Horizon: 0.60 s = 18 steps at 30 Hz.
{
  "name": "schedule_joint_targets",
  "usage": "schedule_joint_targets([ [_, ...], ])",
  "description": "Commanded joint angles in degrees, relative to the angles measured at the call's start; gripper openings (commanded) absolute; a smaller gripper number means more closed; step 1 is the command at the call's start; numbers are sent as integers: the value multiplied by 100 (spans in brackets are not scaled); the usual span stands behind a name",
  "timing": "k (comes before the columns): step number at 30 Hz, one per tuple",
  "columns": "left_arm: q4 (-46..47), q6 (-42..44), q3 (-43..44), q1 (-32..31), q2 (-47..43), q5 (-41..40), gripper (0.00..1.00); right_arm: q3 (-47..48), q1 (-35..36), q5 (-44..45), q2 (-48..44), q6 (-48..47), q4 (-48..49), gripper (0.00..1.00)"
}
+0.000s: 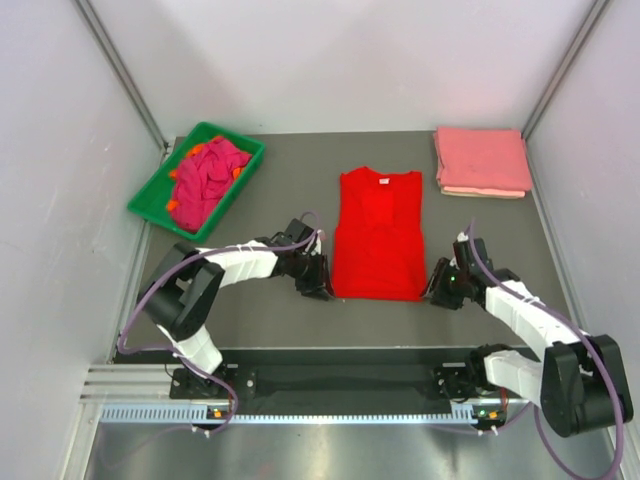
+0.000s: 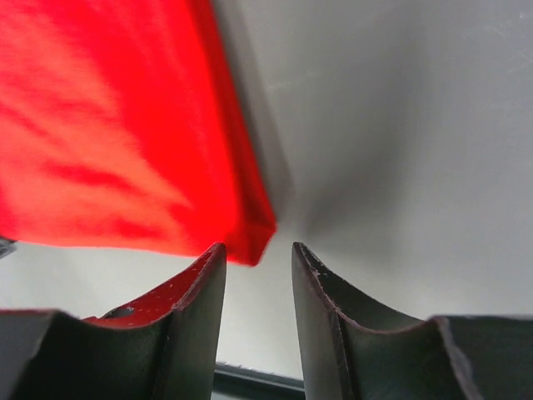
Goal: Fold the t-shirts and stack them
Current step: Fold the tshirt
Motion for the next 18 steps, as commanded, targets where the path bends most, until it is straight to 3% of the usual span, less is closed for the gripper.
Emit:
schedule_joint_targets([
  [1, 311, -55, -54, 22, 134, 7, 30, -158, -12, 172, 189, 71, 438, 38],
  [6, 505, -116, -80, 39, 266, 122, 24, -351, -21, 295, 339, 27, 624, 32],
  [9, 496, -99, -36, 39, 283, 157, 17, -439, -21, 400, 277, 105, 598, 20],
  [10, 470, -90, -19, 39, 283, 157, 13, -457, -21, 409, 251, 115, 580, 10],
  [12, 418, -73, 43, 39, 283, 61, 0, -466, -21, 453, 137, 167, 528, 1],
  [18, 22, -90, 148, 30, -252, -388, 0, -238, -30, 751, -609, 264, -96, 0],
])
